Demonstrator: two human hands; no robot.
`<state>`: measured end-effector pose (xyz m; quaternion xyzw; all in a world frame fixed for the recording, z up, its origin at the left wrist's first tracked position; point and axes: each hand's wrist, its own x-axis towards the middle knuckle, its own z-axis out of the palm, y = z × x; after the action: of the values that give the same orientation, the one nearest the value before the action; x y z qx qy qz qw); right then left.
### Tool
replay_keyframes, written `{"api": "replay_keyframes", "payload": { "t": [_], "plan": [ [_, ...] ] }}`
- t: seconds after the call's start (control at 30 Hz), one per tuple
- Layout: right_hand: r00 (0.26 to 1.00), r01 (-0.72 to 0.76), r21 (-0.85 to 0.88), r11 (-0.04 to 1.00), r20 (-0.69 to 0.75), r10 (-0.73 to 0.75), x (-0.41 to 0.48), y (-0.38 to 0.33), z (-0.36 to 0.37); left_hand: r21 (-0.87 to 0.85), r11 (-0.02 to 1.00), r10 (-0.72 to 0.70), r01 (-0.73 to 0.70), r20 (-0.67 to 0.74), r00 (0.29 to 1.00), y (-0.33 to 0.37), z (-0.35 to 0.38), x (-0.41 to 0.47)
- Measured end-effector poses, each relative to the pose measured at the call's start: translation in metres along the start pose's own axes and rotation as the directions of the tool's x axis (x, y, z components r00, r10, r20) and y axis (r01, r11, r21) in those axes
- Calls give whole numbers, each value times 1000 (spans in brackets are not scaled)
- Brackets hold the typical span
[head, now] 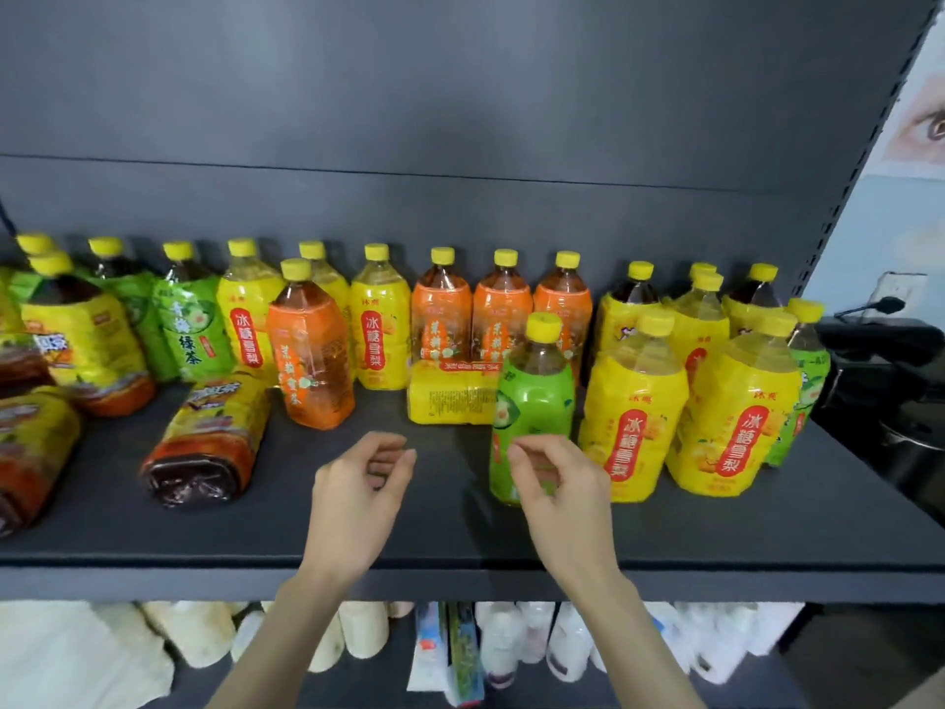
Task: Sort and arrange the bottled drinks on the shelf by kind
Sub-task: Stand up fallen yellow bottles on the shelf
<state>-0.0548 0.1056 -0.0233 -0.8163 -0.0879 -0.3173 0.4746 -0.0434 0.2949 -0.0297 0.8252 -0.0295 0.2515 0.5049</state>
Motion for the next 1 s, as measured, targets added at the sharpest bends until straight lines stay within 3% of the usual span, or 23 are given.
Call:
{"api": "replay_keyframes", "payload": {
  "t": [0.3,0.67,0.9,1.0],
  "plan": [
    [970,-232,-27,972,-85,229,1,-27,106,24,1000,8,-12,159,987,-58,-54,60],
    [869,-485,-78,871,-151,471,38,-13,153,-80,996,-8,37,337,941,-84,-18,127],
    [766,-634,-70,771,-199,612,56,14,177,-150,967,-124,208,436,891,-97,39,152],
    [727,-664,25,747,-214,653,60,25,180,-195,927,-196,321,479,856,-98,59,162]
  ]
}}
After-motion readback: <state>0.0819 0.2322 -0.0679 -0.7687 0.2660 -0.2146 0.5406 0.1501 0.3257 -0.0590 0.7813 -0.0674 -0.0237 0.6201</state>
